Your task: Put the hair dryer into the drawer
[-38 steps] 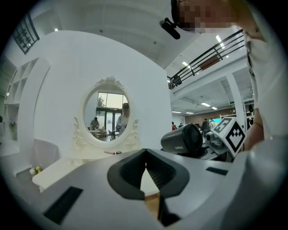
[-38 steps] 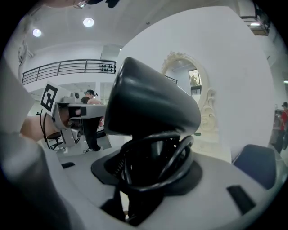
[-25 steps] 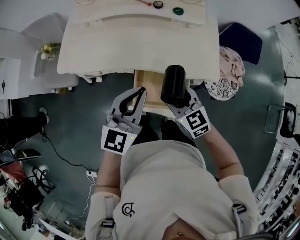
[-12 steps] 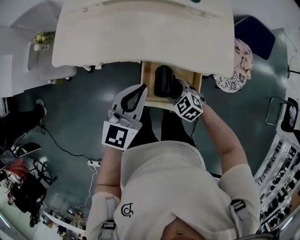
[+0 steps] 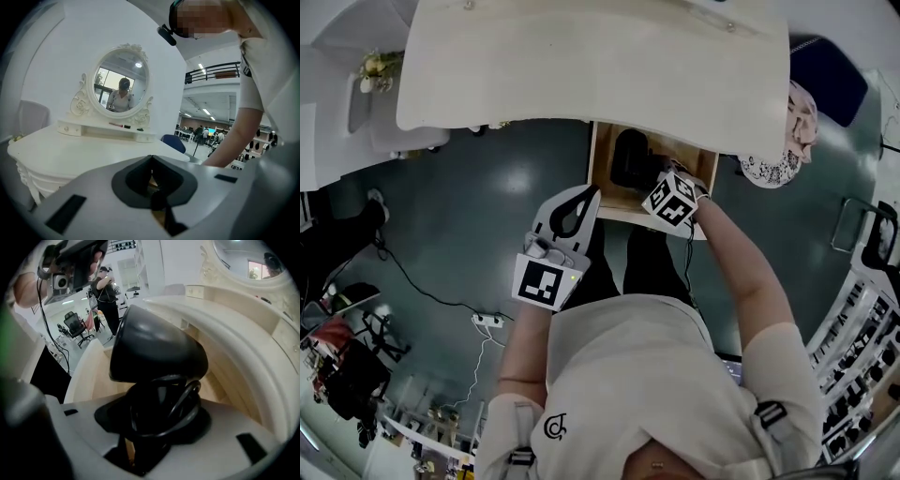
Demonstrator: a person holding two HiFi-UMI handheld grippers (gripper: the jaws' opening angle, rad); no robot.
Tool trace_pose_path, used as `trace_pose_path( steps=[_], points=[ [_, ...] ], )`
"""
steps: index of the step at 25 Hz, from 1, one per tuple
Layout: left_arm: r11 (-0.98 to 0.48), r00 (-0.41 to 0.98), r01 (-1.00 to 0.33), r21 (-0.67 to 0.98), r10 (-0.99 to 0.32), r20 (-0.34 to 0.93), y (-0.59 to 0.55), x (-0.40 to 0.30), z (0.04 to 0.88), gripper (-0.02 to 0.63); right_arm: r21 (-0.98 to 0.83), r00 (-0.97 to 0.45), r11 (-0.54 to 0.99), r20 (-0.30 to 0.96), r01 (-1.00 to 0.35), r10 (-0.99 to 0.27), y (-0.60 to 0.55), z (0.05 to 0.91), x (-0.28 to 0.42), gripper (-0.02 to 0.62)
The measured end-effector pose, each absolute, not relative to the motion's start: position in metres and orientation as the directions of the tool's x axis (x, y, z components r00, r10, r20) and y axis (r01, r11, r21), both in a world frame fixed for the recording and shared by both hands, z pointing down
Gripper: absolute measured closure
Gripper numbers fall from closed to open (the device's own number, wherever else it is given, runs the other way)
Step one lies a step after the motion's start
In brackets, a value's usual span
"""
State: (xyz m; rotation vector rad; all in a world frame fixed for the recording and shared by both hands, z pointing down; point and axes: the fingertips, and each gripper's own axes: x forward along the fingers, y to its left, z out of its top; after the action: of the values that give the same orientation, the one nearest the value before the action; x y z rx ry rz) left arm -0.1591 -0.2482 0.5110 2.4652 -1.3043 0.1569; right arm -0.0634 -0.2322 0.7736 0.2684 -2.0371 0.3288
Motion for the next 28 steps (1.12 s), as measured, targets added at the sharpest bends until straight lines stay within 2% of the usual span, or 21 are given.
trace_pose_path(
  steps=[13, 18, 20, 24, 28],
  points=[
    [-0.491, 0.551, -0.832, 0.257, -0.785, 0.283, -0.246, -0.168, 0.522, 0.592, -0.158, -0.371, 0.926, 0.928, -0.341, 0.022, -0.222, 0.812, -0.056, 0.339],
    [-0.493, 0.548, -0.835, 0.245, -0.787, 0.283, -0.251, -0.173, 0.525, 0.592, -0.207, -0.351, 0.902, 0.934, -0.378, 0.067, -0.222, 0.811, -0.07, 0.29],
    [-0.492, 0.544, -0.837, 0.24, -0.791, 0.279, -0.252, -0.174, 0.522, 0.592, -0.214, -0.324, 0.889, 0.943, -0.406, 0.079, -0.222, 0.809, -0.072, 0.242],
    [-0.495, 0.538, -0.842, 0.215, -0.799, 0.269, -0.253, -0.175, 0.511, 0.592, -0.179, -0.301, 0.896, 0.952, -0.407, 0.053, -0.225, 0.795, -0.067, 0.247],
    [-0.483, 0.52, -0.854, 0.195, -0.816, 0.253, -0.252, -0.182, 0.499, 0.592, -0.165, -0.369, 0.888, 0.93, -0.429, -0.006, -0.229, 0.756, -0.068, 0.252]
  ],
)
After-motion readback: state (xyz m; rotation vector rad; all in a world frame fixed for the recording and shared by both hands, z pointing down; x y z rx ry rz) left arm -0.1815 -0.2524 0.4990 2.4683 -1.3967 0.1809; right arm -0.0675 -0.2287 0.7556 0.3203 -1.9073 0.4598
